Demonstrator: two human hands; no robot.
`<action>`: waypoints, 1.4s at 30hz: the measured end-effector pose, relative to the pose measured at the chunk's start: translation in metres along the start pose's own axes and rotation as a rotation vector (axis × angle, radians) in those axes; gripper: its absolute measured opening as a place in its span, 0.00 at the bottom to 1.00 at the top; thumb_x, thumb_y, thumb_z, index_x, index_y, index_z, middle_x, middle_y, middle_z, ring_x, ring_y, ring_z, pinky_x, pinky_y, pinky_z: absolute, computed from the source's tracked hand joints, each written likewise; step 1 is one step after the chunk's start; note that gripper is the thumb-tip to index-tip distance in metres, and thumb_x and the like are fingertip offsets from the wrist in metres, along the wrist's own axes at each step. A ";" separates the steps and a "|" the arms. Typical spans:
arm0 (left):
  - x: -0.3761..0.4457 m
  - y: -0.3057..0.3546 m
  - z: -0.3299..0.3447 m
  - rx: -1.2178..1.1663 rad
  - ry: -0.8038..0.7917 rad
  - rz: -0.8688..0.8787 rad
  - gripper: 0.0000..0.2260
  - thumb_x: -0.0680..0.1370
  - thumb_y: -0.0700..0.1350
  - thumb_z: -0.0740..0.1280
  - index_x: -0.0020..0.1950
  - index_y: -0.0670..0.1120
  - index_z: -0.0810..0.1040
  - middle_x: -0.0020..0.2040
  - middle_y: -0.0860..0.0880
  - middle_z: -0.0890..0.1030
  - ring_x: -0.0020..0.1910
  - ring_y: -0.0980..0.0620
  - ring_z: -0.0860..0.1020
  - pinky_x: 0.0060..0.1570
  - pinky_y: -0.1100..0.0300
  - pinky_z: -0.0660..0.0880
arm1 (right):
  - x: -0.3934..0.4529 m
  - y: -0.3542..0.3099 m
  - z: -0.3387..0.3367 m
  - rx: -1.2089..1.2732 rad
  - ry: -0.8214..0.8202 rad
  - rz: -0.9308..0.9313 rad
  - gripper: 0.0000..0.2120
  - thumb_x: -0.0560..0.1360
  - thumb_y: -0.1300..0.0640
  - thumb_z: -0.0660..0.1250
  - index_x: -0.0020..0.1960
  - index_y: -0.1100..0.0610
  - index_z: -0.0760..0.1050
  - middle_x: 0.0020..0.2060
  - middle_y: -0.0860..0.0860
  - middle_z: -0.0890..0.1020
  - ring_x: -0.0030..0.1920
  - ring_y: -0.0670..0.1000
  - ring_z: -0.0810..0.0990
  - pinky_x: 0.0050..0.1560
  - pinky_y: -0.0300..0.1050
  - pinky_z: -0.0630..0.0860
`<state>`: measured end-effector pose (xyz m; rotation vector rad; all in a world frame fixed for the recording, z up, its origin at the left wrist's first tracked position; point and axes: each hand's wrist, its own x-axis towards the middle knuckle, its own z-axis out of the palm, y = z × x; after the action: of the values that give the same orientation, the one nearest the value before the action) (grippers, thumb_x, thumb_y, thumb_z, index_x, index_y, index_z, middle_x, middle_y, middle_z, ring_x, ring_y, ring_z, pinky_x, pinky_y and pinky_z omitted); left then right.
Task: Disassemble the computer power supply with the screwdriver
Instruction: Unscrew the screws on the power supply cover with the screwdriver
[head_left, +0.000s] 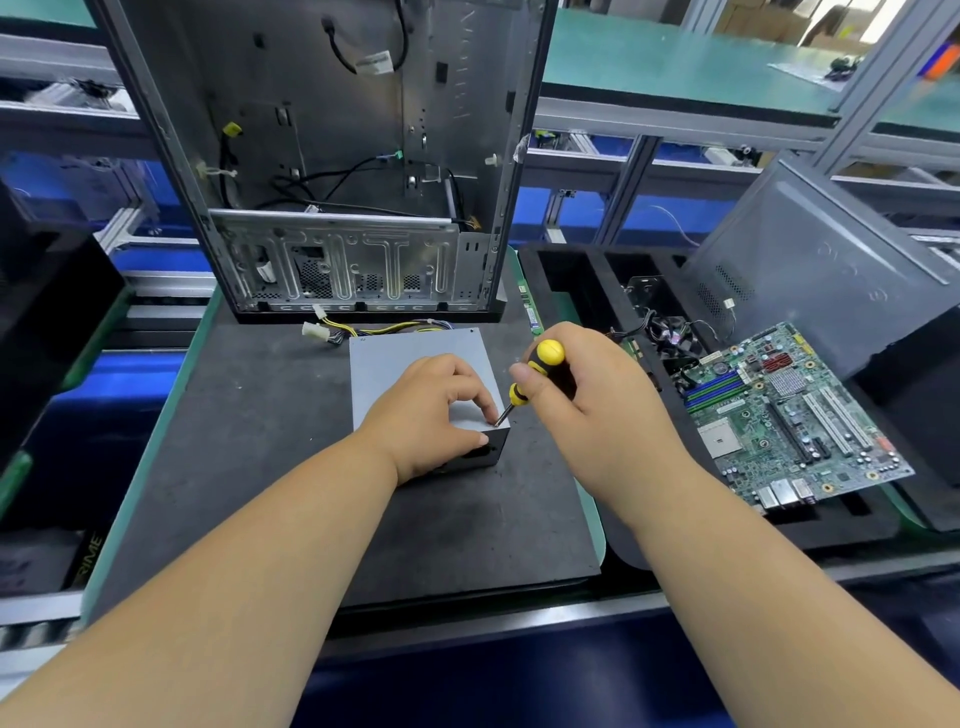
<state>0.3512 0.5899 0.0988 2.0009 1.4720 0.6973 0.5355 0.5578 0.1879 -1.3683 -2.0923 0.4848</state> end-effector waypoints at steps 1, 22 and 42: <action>0.000 0.000 0.000 0.001 0.002 0.000 0.11 0.69 0.47 0.77 0.42 0.63 0.80 0.52 0.62 0.73 0.58 0.59 0.67 0.60 0.55 0.70 | 0.000 0.000 0.000 0.006 0.001 -0.001 0.12 0.78 0.48 0.62 0.45 0.56 0.71 0.42 0.50 0.79 0.47 0.53 0.75 0.48 0.53 0.72; 0.002 0.000 0.001 0.042 0.010 -0.009 0.12 0.68 0.49 0.77 0.42 0.59 0.76 0.51 0.61 0.72 0.57 0.57 0.67 0.57 0.54 0.71 | 0.028 0.007 -0.019 -0.036 -0.080 0.035 0.06 0.79 0.56 0.67 0.53 0.50 0.72 0.43 0.44 0.77 0.41 0.37 0.74 0.38 0.34 0.66; 0.003 0.003 0.000 0.044 0.012 -0.021 0.09 0.68 0.49 0.77 0.44 0.56 0.79 0.51 0.60 0.73 0.57 0.55 0.69 0.57 0.53 0.72 | 0.042 0.005 -0.023 -0.221 -0.185 -0.044 0.05 0.80 0.58 0.65 0.51 0.49 0.70 0.41 0.42 0.72 0.41 0.45 0.73 0.38 0.38 0.68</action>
<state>0.3538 0.5916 0.1016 2.0144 1.5255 0.6748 0.5415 0.5975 0.2144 -1.4436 -2.3800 0.3834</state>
